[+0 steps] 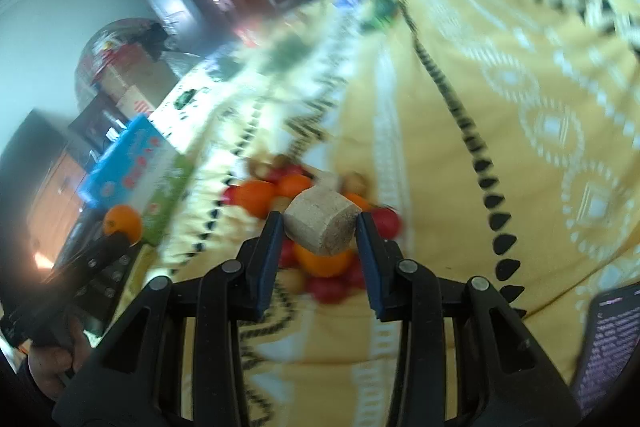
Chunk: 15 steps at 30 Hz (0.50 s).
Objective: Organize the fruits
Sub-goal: 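Carry both held pieces to the steel bowl and open both tools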
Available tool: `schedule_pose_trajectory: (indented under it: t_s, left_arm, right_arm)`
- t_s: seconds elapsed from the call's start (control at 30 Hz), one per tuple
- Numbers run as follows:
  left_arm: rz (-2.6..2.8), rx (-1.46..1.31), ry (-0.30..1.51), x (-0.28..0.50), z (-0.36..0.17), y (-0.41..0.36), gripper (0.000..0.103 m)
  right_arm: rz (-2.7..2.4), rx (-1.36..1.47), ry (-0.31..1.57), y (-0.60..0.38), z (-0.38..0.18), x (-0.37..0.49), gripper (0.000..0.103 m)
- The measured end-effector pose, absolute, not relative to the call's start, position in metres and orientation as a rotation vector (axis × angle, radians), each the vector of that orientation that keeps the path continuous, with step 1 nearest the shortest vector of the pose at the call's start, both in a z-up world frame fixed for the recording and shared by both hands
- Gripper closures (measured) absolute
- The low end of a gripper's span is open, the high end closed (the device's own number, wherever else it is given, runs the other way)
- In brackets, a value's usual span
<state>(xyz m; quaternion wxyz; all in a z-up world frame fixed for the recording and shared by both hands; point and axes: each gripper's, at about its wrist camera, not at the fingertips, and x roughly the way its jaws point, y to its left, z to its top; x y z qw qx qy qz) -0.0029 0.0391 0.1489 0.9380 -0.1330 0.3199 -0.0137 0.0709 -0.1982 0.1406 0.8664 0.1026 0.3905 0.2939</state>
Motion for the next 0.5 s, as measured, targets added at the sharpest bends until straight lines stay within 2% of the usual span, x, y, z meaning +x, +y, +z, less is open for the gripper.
schedule_pose_trajectory:
  t_s: [0.27, 0.5]
  left_arm:
    - [0.253, -0.33, 0.518, -0.103, 0.204, 0.15, 0.063]
    - [0.575, -0.395, 0.463, -0.207, 0.22, 0.267, 0.063]
  right_arm:
    - [0.903, 0.127, 0.725, -0.077, 0.204, 0.013, 0.065]
    - [1.159, 0.018, 0.745, 0.069, 0.217, -0.058, 0.065]
